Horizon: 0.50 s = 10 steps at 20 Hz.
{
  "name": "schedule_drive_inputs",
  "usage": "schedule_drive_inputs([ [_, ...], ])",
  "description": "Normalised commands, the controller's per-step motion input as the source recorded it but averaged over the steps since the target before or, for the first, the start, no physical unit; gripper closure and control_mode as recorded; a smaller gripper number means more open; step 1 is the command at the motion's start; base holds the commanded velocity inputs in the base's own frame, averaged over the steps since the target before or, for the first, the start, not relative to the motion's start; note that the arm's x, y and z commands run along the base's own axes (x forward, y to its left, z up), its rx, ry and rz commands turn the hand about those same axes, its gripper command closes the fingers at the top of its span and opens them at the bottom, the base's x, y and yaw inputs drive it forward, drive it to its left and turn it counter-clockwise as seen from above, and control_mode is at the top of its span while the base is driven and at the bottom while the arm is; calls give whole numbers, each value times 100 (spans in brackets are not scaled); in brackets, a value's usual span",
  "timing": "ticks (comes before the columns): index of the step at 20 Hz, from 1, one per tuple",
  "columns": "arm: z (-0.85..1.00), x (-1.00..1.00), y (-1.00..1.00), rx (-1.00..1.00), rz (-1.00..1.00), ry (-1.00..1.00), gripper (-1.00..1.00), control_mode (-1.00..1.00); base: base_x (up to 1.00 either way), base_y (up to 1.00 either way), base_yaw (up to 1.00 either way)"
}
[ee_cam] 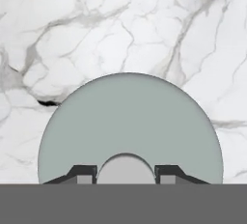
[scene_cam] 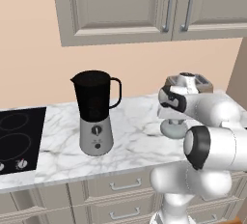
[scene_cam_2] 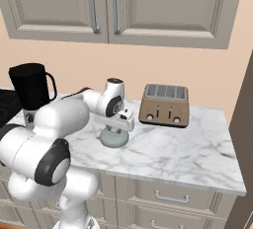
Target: Open the blender lid, put the peach in the blender, close the lid, and start the blender.
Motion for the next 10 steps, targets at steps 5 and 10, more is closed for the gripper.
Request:
schedule_drive_inputs([
  [5, 33, -37, 4, 2, 0, -15, 100, -100, 0, 0, 0],
  [10, 100, -57, 13, 0, 3, -26, 100, -100, 0, 0, 0],
])
